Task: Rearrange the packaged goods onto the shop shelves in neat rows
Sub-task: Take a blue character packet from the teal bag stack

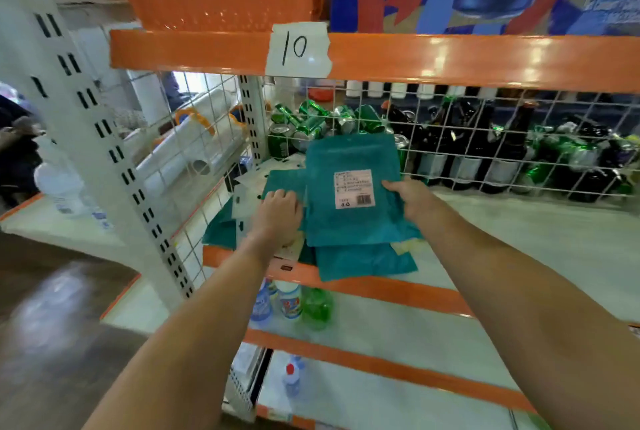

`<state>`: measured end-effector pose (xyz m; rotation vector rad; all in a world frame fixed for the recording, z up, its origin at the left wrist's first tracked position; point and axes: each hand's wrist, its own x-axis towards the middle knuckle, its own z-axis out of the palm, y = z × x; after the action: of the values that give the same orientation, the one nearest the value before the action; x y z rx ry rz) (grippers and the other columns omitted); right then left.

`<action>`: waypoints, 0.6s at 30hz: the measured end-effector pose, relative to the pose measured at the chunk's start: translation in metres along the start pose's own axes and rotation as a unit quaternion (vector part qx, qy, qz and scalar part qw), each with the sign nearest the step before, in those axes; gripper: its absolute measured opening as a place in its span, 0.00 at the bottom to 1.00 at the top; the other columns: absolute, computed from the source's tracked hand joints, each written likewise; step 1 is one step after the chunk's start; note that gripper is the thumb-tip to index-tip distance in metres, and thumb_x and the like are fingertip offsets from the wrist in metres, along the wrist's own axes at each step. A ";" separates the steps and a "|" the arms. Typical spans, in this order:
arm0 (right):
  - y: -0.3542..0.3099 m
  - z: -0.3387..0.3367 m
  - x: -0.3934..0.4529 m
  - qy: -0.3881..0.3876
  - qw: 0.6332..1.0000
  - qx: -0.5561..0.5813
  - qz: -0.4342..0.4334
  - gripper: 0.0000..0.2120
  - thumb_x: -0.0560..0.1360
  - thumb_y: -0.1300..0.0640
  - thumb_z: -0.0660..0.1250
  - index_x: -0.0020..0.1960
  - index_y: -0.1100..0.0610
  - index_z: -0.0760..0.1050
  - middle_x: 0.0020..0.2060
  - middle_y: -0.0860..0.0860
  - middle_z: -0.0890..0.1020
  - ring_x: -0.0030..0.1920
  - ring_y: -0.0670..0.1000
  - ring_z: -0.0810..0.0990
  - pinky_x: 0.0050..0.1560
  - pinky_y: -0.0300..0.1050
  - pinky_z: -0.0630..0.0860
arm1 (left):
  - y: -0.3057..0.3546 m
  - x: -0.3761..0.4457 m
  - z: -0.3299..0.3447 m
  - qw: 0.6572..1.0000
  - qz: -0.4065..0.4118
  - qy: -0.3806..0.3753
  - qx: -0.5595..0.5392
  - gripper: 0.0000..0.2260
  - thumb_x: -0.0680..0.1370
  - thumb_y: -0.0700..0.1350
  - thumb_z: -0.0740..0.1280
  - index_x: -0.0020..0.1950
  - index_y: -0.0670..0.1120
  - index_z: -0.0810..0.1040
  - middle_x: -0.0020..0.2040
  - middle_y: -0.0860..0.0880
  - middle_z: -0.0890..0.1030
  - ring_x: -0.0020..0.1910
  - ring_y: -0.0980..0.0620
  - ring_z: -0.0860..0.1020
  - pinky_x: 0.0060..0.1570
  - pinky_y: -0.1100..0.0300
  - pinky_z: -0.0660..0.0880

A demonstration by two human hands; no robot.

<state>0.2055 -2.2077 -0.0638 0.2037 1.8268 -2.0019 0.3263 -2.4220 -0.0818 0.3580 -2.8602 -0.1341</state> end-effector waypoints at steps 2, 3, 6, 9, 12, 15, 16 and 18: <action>0.009 -0.017 -0.007 0.028 0.999 0.025 0.000 0.18 0.74 0.63 0.69 0.62 0.67 0.74 0.58 0.62 0.79 0.52 0.60 0.79 0.57 0.62 0.75 | 0.013 -0.008 0.000 1.000 0.016 -0.001 -0.013 0.15 0.82 0.48 0.53 0.59 0.41 0.74 0.59 0.42 0.76 0.60 0.42 0.72 0.57 0.50 0.69; 0.012 -0.025 -0.014 0.042 0.999 0.034 0.000 0.17 0.74 0.63 0.69 0.61 0.65 0.74 0.59 0.61 0.79 0.53 0.60 0.79 0.59 0.63 0.74 | 0.020 -0.012 0.000 1.000 0.025 0.000 -0.015 0.14 0.82 0.48 0.54 0.59 0.41 0.74 0.59 0.42 0.76 0.59 0.42 0.73 0.57 0.50 0.69; 0.016 -0.045 -0.040 0.072 0.995 0.065 -0.009 0.17 0.75 0.63 0.68 0.63 0.63 0.73 0.59 0.60 0.79 0.56 0.60 0.78 0.61 0.64 0.73 | 0.039 -0.022 -0.003 0.998 0.048 0.010 -0.027 0.14 0.82 0.47 0.54 0.58 0.42 0.75 0.58 0.42 0.77 0.58 0.42 0.74 0.56 0.50 0.70; 0.021 -0.064 -0.059 0.075 0.994 0.073 -0.029 0.17 0.76 0.64 0.67 0.64 0.64 0.73 0.61 0.62 0.78 0.55 0.60 0.79 0.61 0.62 0.73 | 0.057 -0.031 -0.006 0.998 0.060 0.011 -0.027 0.14 0.82 0.48 0.54 0.57 0.41 0.75 0.58 0.42 0.77 0.58 0.42 0.74 0.55 0.49 0.71; 0.027 -0.083 -0.081 0.063 0.994 0.072 -0.051 0.13 0.76 0.65 0.66 0.60 0.66 0.74 0.61 0.64 0.77 0.44 0.58 0.79 0.59 0.60 0.74 | 0.078 -0.046 -0.010 0.998 0.063 0.006 -0.026 0.15 0.82 0.48 0.53 0.58 0.41 0.74 0.58 0.42 0.77 0.58 0.42 0.74 0.56 0.49 0.70; 0.037 -0.105 -0.102 0.052 0.995 0.060 -0.064 0.08 0.77 0.65 0.65 0.55 0.66 0.74 0.59 0.64 0.78 0.40 0.56 0.78 0.58 0.59 0.75 | 0.097 -0.067 -0.011 0.998 0.062 -0.005 -0.030 0.14 0.82 0.48 0.53 0.57 0.42 0.73 0.57 0.42 0.76 0.58 0.42 0.74 0.56 0.49 0.69; 0.041 -0.113 -0.110 0.055 0.995 0.055 -0.064 0.09 0.77 0.65 0.65 0.55 0.66 0.74 0.58 0.64 0.78 0.40 0.57 0.78 0.57 0.59 0.75 | 0.102 -0.075 -0.010 0.998 0.060 -0.006 -0.028 0.14 0.82 0.48 0.53 0.57 0.42 0.73 0.58 0.42 0.76 0.58 0.42 0.73 0.56 0.49 0.69; 0.052 -0.129 -0.127 0.065 0.995 0.051 -0.059 0.05 0.76 0.64 0.66 0.51 0.64 0.75 0.57 0.63 0.79 0.41 0.57 0.79 0.52 0.57 0.77 | 0.113 -0.093 -0.006 0.998 0.054 -0.012 -0.028 0.14 0.82 0.48 0.54 0.57 0.42 0.74 0.58 0.43 0.76 0.59 0.43 0.73 0.56 0.49 0.69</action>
<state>0.3190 -2.0581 -0.0789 0.2673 1.8560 -2.2122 0.3886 -2.2894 -0.0842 0.1920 -2.8850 -0.1998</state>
